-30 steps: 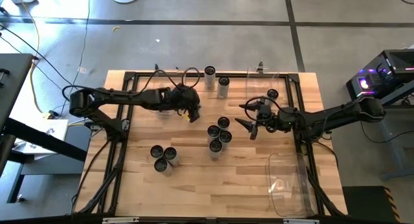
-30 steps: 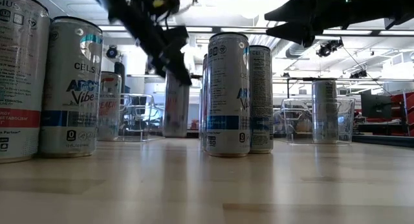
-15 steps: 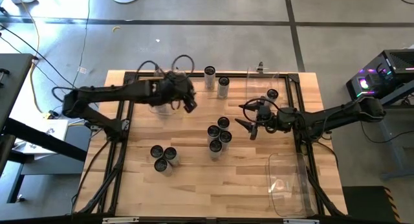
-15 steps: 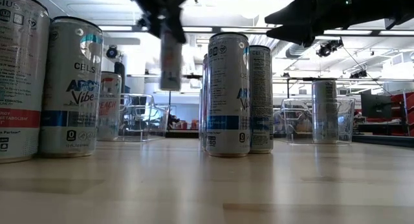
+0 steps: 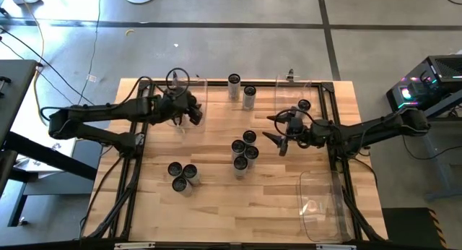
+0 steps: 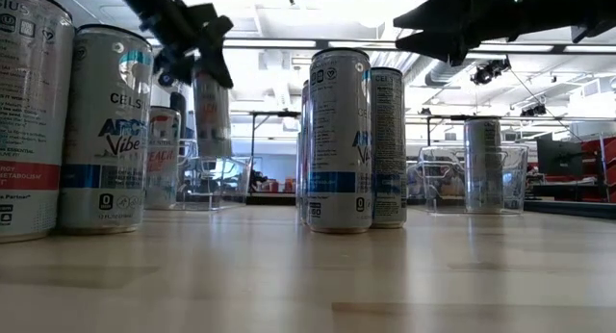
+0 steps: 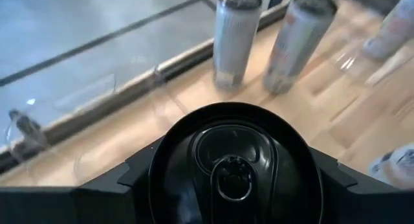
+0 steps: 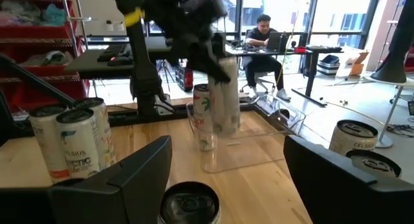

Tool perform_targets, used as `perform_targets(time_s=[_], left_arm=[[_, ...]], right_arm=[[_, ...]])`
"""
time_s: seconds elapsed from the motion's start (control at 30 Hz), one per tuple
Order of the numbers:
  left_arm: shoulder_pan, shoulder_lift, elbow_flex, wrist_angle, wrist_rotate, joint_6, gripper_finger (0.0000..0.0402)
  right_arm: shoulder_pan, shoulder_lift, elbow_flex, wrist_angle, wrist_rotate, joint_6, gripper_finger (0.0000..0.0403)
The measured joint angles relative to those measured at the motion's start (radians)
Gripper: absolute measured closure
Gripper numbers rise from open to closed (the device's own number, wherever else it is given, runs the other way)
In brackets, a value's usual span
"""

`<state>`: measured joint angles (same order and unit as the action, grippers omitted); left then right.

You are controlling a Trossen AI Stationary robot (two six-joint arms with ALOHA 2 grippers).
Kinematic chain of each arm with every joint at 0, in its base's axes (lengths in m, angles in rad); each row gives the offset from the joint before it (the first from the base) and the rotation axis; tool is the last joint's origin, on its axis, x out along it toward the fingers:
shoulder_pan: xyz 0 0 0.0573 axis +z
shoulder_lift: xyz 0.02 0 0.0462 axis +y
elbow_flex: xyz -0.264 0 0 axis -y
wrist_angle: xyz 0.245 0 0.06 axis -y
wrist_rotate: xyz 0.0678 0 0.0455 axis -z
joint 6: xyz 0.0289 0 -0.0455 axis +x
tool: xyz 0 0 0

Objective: Sort soda cans
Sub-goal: Put the white-pink soda can into the top left transparent bin

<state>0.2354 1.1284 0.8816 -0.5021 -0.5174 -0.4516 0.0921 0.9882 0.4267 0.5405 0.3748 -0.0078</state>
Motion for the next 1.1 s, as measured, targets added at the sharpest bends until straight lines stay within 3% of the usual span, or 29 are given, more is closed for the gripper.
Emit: perform_targets(time_s=[0.33, 0.57, 1.1], left_arm=[[0.003, 0.006, -0.068, -0.023, 0.039, -0.066, 0.0161], [0.002, 0.006, -0.068, -0.029, 0.115, -0.096, 0.0130], [0.008, 0.067, -0.061, -0.043, 0.124, -0.062, 0.0123]], right_arm=[[0.000, 0.000, 0.000, 0.007, 0.000, 0.011, 0.0110], [0.000, 0.000, 0.000, 0.001, 0.000, 0.037, 0.0110], [0.000, 0.000, 0.000, -0.035, 0.001, 0.079, 0.0110]])
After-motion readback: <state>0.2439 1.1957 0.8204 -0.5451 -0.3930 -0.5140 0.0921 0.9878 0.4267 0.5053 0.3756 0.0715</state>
